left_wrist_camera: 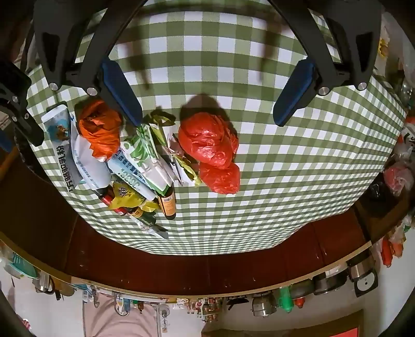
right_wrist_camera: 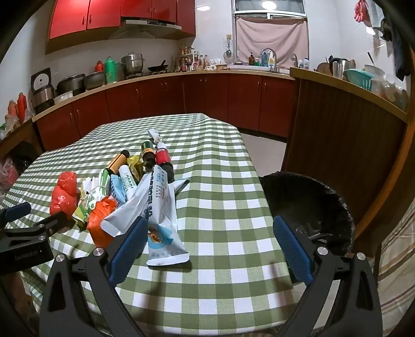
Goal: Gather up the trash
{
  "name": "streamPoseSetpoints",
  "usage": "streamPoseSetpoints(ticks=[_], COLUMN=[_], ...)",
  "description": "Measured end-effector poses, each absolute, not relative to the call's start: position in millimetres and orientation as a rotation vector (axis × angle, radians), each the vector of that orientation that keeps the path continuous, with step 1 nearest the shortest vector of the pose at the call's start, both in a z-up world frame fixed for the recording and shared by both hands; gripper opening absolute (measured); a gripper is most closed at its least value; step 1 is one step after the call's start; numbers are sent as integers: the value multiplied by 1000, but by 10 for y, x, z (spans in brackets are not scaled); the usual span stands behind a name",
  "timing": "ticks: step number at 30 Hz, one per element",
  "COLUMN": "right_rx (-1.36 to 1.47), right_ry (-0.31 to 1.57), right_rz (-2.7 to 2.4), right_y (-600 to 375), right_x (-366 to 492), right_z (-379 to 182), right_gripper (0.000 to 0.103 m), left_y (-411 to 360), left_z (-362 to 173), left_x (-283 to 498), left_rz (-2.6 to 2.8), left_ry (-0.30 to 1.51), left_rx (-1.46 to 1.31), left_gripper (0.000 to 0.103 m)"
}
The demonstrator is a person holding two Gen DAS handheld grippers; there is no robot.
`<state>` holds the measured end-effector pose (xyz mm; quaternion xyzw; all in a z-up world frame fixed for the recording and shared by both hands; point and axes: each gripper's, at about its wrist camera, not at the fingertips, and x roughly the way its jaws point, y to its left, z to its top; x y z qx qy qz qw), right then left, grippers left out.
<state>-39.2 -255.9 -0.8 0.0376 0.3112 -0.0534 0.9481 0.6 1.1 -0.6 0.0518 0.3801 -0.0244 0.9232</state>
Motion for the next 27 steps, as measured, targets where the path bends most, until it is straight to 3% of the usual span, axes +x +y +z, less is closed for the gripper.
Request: streamPoseSetpoints(ticks=[27], right_rx=[68], right_ry=[616], right_rz=[-107], right_y=[-2531], right_x=[-436], right_z=[65], right_gripper=[94], left_y=[106], left_z=[72], left_x=[-85], left_rz=[-39], left_ry=[779], left_rx=[98], left_gripper=[98])
